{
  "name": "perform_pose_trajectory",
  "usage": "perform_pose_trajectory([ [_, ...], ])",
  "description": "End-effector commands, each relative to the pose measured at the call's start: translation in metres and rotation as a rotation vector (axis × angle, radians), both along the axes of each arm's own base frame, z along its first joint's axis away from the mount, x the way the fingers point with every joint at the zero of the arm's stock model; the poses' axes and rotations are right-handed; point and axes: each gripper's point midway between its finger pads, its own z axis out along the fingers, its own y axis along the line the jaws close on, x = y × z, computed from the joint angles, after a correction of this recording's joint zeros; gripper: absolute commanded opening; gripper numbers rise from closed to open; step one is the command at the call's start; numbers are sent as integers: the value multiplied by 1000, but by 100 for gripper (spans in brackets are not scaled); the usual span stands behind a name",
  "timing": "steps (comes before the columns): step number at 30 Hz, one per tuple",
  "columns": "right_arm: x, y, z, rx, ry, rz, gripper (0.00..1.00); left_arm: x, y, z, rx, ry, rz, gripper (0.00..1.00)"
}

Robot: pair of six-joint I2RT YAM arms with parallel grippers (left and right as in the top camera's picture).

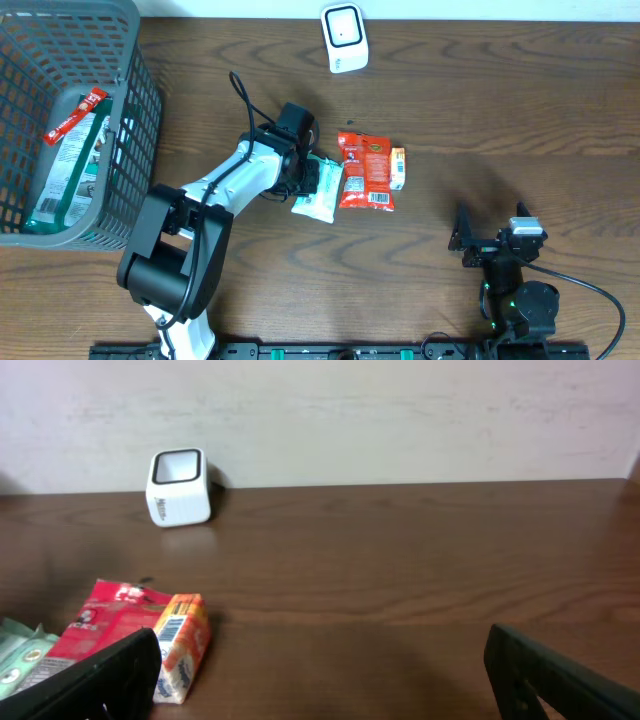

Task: Scan the item barcode
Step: 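Lower the wipes pack left of the red bag and release, then move the left gripper back into the grey basket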

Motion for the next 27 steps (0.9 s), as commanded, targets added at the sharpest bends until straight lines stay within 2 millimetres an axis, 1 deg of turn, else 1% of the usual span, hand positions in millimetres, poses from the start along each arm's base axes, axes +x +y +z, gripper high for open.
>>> perform_pose_trajectory([
  [1,0,-2,-1,-11,1,-5,99,-1,-3,-3,1,4,5,17],
  [5,0,-2,-1,-11,1,-5,99,7,-7,18,-22,-50,3,17],
  [6,0,-2,-1,-11,1,-5,99,11,-7,28,-26,-76,3,23],
  [8,0,-2,-1,-11,1,-5,99,23,-4,58,-20,-154,9,32],
  [11,0,-2,-1,-11,1,-5,99,38,7,119,-10,-286,12,54],
  [12,0,-2,-1,-11,1,-5,99,44,20,152,9,-354,37,65],
  [13,0,-2,-1,-11,1,-5,99,51,37,194,26,-447,73,73],
  [16,0,-2,-1,-11,1,-5,99,59,71,255,41,-583,171,76],
  [17,0,-2,-1,-11,1,-5,99,62,92,282,52,-646,225,76],
  [18,0,-2,-1,-11,1,-5,99,64,108,301,55,-687,268,76],
  [19,0,-2,-1,-11,1,-5,99,64,127,320,56,-723,317,76],
  [21,0,-2,-1,-11,1,-5,99,61,172,356,83,-768,428,76],
  [22,0,-2,-1,-11,1,-5,99,58,203,374,112,-787,499,76],
  [23,0,-2,-1,-11,1,-5,99,58,230,386,145,-810,550,76],
  [24,0,-2,-1,-11,1,-5,99,57,243,390,156,-818,581,76],
  [25,0,-2,-1,-11,1,-5,99,57,274,394,185,-831,656,77],
  [26,0,-2,-1,-11,1,-5,99,56,288,395,199,-835,690,77],
  [27,0,-2,-1,-11,1,-5,99,53,314,392,228,-830,750,77],
])
